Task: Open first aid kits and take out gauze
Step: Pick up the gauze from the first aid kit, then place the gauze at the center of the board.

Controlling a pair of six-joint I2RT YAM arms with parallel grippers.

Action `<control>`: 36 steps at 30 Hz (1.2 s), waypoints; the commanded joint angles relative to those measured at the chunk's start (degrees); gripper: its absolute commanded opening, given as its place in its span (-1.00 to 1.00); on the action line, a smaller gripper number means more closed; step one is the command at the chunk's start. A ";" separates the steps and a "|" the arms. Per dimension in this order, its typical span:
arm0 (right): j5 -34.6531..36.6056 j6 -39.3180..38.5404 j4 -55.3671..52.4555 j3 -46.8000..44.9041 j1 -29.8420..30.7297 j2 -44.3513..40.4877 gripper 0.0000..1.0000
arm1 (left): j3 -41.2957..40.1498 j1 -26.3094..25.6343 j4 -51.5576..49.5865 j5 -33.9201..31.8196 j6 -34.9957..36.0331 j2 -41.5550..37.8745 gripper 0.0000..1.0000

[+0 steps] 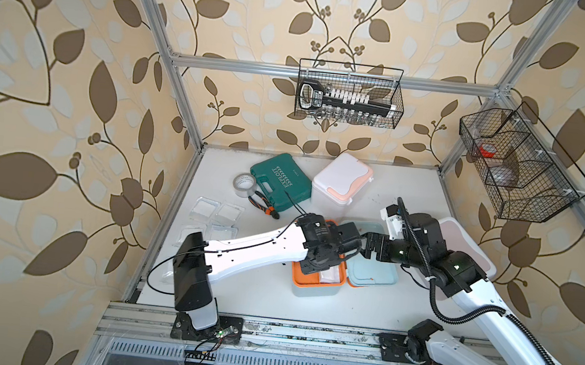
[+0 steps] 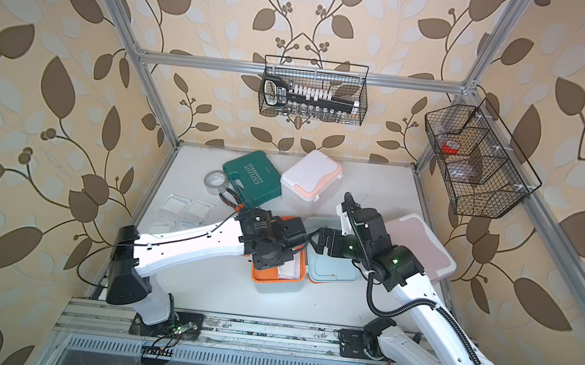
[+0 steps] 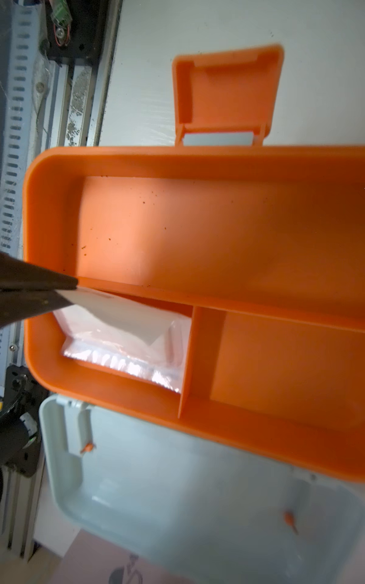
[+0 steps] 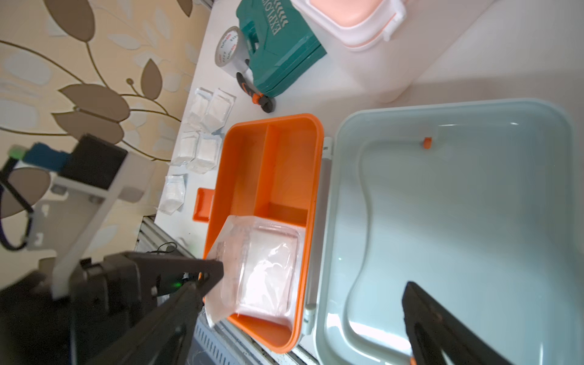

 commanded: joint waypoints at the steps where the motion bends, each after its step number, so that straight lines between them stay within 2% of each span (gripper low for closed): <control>1: -5.98 -1.09 3.28 0.02 1.24 0.33 0.99 | -2.94 2.64 3.73 -2.43 1.71 -8.66 -1.00; 7: -3.49 -0.21 5.80 2.66 9.66 4.24 0.99 | -8.66 7.00 3.62 -4.79 -0.22 -19.76 -1.00; 11: -0.28 -0.14 5.83 5.56 15.80 7.81 0.99 | -13.40 9.05 1.42 -7.95 -3.98 -26.68 -1.00; 17: 1.58 -0.07 6.18 8.93 21.66 12.99 0.99 | -22.49 11.81 -7.94 -15.82 -14.85 -38.35 -1.00; 24: 4.28 0.37 4.83 12.13 24.78 16.89 0.99 | -33.36 13.40 -22.20 -23.84 -34.36 -49.08 -1.00; 29: 5.50 0.80 3.07 13.93 25.47 19.36 0.99 | -39.34 13.52 -24.76 -25.62 -42.81 -51.72 -1.00; 36: 5.79 1.41 1.66 15.98 27.74 22.95 0.99 | -46.53 15.04 -17.70 -24.80 -45.44 -49.69 -1.00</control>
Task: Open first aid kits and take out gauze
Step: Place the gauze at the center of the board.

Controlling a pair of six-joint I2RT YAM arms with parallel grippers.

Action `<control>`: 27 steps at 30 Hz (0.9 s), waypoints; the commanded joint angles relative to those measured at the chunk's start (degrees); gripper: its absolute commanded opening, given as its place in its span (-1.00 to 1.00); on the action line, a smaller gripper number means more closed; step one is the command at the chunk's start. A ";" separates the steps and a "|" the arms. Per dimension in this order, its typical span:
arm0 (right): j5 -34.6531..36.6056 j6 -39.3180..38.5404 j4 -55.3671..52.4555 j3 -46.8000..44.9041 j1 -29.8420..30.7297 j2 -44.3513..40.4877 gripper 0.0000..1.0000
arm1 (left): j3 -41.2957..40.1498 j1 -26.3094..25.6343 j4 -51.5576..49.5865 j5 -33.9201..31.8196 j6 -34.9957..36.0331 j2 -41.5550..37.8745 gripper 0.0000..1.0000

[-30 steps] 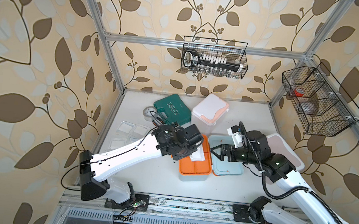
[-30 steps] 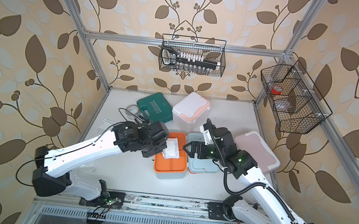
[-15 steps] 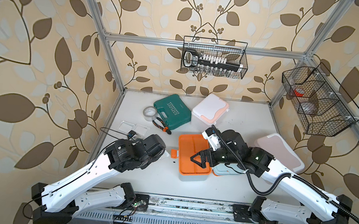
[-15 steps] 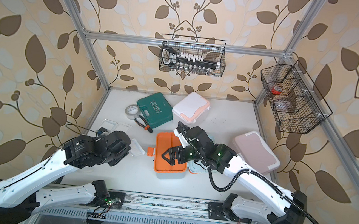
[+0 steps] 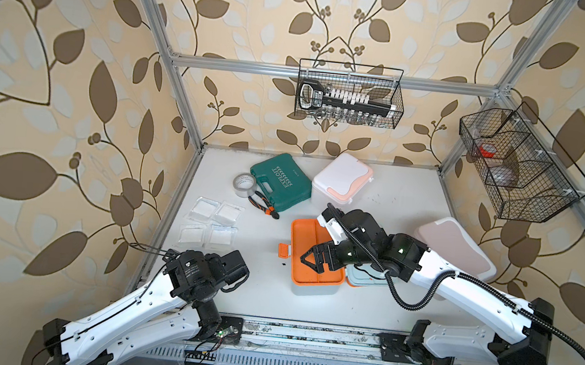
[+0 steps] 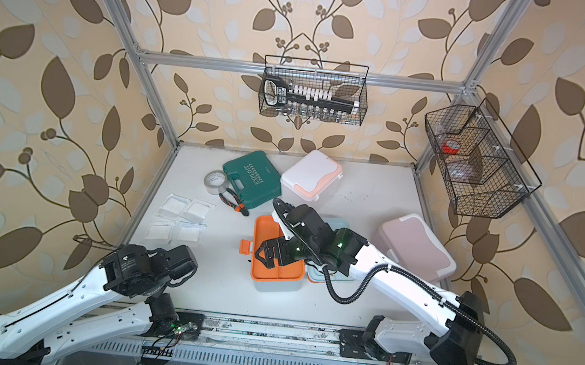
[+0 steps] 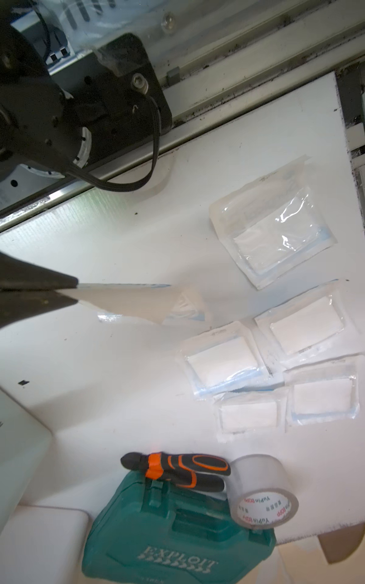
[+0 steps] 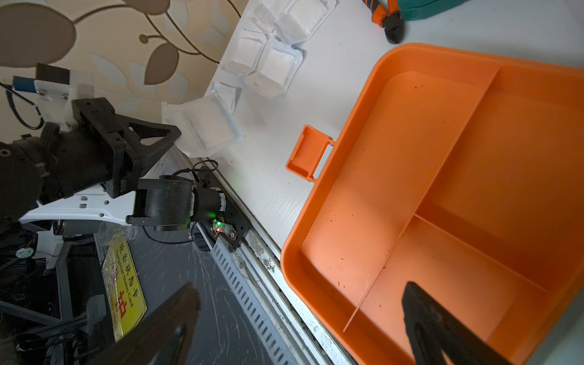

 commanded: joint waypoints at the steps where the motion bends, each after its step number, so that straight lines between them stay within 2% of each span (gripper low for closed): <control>1: 1.28 0.38 -1.86 3.15 1.92 2.04 0.99 | -2.52 1.98 4.11 -1.50 -6.91 2.00 -1.00; 7: 2.26 0.22 -3.05 4.84 4.11 4.17 0.99 | -6.58 12.80 17.60 5.49 5.51 6.33 -1.00; 13: 4.13 0.01 -5.08 5.17 4.12 4.57 0.99 | -8.69 19.50 23.11 8.51 10.50 10.26 -1.00; 18: 8.58 -0.04 -8.13 6.08 4.12 5.13 0.99 | -10.28 24.74 26.32 11.92 14.70 12.55 -1.00; 19: 9.52 -0.01 -8.60 6.32 4.12 5.30 0.99 | -9.88 25.24 25.80 12.24 15.19 12.75 -0.92; 23: 12.75 0.50 -9.62 7.31 4.12 5.79 0.99 | -5.86 25.37 19.72 12.38 15.90 12.75 -0.22; 27: 16.62 2.36 -9.77 8.88 3.86 7.32 0.99 | -1.31 25.37 11.26 12.72 15.80 12.45 0.25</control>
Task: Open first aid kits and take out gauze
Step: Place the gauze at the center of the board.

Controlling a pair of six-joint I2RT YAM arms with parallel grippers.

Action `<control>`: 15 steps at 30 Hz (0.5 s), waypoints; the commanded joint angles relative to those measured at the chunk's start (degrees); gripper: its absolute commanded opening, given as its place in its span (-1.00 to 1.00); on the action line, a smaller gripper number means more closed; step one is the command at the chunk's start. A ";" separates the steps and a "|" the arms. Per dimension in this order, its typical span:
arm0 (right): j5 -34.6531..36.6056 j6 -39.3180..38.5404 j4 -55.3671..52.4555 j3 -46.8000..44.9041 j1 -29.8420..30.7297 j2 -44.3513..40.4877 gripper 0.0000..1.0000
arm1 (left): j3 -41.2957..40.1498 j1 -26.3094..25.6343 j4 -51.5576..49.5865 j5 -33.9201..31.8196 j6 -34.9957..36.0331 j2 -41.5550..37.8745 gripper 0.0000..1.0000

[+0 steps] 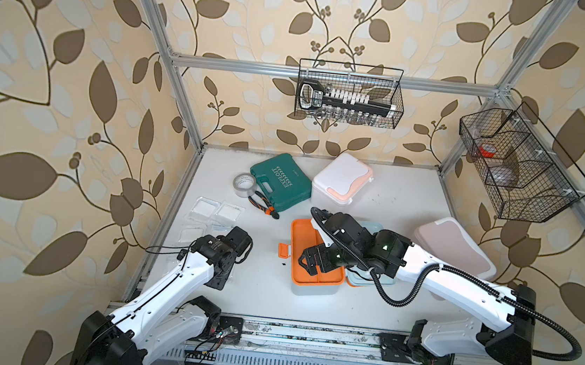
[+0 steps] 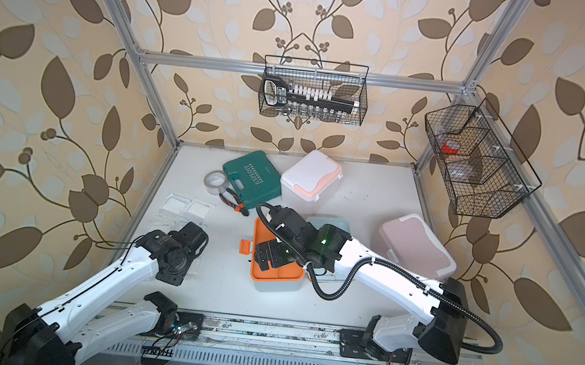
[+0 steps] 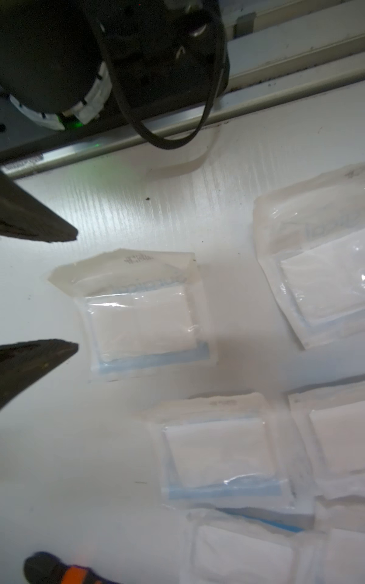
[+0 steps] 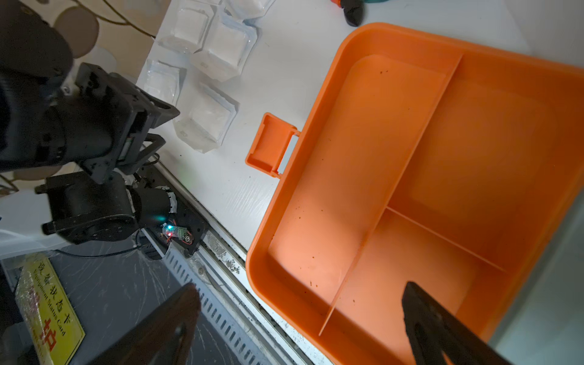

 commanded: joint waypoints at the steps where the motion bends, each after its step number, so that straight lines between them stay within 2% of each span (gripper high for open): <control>1: 5.86 2.23 -1.87 3.18 -0.13 2.11 0.99 | 4.63 0.43 -9.71 0.03 0.94 -0.92 0.35; 4: 9.67 4.45 -3.12 4.80 -0.37 4.21 0.95 | 7.14 0.39 -10.46 -0.10 3.84 -3.42 0.70; 6: 11.11 5.36 -3.64 5.85 -0.82 5.61 0.91 | 9.20 0.43 -7.02 0.47 10.15 -4.98 0.92; 7: 11.69 5.86 -3.83 6.34 -1.06 6.28 0.85 | 10.29 0.43 -4.85 1.44 13.71 -5.28 0.98; 9: 12.20 6.42 -4.00 6.96 -1.77 7.30 0.76 | 11.91 0.43 1.82 5.43 22.98 -4.95 0.98; 11: 12.17 7.10 -3.30 6.91 -2.90 8.10 0.68 | 12.97 0.35 9.94 12.93 33.54 -3.79 0.98; 14: 10.93 7.83 -2.42 6.52 -4.98 9.39 0.53 | 12.31 -0.47 20.46 23.84 43.65 -2.50 0.98; 15: 10.61 7.79 -2.35 6.67 -5.48 9.92 0.50 | 11.62 -0.82 23.12 26.29 44.97 -2.58 0.98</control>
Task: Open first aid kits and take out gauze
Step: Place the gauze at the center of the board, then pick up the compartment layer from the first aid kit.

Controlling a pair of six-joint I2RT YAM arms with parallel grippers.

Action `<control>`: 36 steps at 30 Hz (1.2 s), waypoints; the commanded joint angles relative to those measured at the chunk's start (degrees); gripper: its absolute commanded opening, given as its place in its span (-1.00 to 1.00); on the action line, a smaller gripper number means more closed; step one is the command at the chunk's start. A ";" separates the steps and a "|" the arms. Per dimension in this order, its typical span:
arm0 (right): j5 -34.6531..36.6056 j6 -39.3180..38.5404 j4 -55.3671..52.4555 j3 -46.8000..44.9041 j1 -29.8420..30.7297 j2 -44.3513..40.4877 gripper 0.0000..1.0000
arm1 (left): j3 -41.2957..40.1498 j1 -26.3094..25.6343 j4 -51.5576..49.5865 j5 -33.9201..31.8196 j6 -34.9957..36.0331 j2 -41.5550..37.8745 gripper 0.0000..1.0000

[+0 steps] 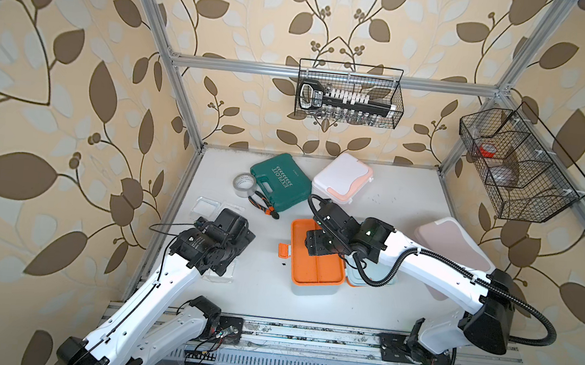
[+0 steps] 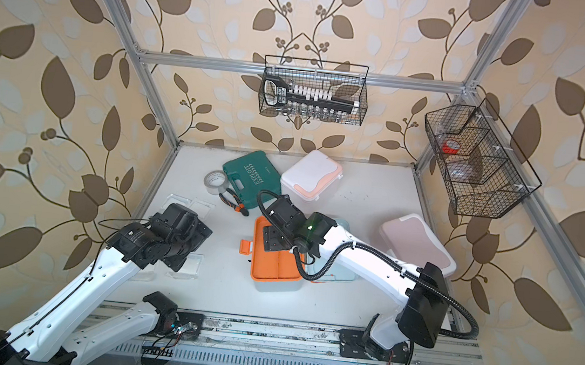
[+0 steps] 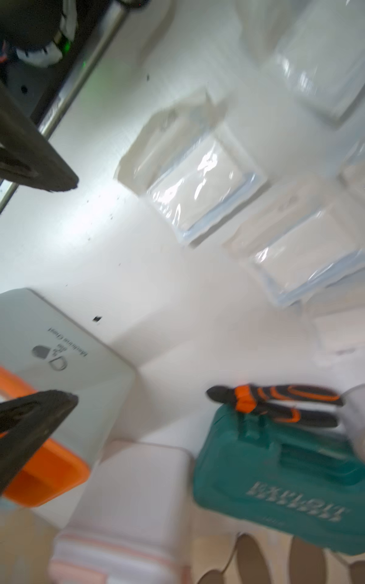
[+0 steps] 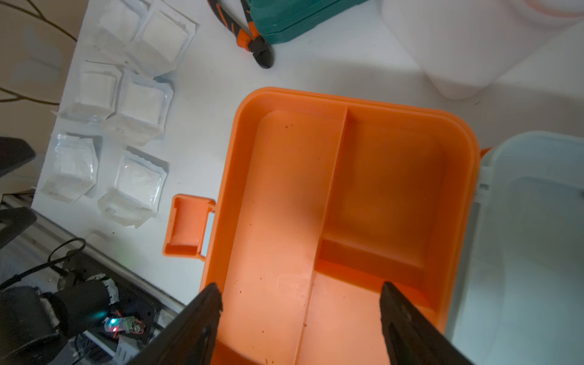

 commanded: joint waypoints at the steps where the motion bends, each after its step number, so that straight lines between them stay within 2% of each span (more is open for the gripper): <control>1: 0.77 1.48 -0.45 2.01 -1.57 2.18 0.46 | -0.88 -1.00 14.90 13.75 15.28 0.38 0.98; 5: 1.29 1.30 -1.00 3.87 -1.81 4.73 0.35 | -6.99 -1.76 28.61 23.23 18.39 -3.75 0.98; 11: 1.52 1.46 -2.72 6.66 -1.82 9.86 0.17 | -9.30 -2.10 31.85 29.53 20.54 -2.74 0.98; 17: 2.28 3.61 -5.23 8.69 -1.69 13.72 0.00 | -10.97 -3.43 33.00 29.92 22.03 -3.45 0.98; 36: 8.30 10.82 -15.74 18.24 1.37 23.41 -0.84 | -12.29 -4.38 33.62 31.25 21.86 -4.53 0.98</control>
